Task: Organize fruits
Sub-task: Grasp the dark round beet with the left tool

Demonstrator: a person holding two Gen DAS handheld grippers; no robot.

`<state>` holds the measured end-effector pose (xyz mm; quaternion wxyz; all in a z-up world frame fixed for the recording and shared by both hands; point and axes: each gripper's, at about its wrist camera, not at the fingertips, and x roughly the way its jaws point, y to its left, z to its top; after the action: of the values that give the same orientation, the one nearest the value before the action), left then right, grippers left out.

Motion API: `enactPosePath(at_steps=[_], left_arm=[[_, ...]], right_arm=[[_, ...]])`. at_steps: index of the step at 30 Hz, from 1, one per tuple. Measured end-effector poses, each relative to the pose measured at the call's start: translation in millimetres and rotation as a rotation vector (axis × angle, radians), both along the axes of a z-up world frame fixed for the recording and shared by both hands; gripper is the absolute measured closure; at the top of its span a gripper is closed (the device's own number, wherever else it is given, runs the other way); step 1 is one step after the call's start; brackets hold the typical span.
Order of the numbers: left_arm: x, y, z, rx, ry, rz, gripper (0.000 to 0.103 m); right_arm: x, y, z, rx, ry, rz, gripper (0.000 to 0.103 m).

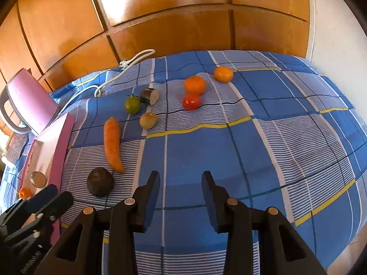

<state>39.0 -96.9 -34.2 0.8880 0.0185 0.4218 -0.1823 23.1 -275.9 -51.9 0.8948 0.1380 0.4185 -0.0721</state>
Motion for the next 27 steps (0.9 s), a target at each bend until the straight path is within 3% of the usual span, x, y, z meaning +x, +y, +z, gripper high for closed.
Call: enactPosePath(at_steps=[14,27], left_arm=[[27.7,-31.3,-25.4,0.040,0.029,-0.008,0.060],[26.1,-15.1,-33.3,-0.031,0.030,0.002,0.060]], right_arm=[[6.7,-9.3,-9.2,0.013,0.025,0.010,0.065],[24.1,-2.5,-14.8,0.063,0.038,0.079,0.065]])
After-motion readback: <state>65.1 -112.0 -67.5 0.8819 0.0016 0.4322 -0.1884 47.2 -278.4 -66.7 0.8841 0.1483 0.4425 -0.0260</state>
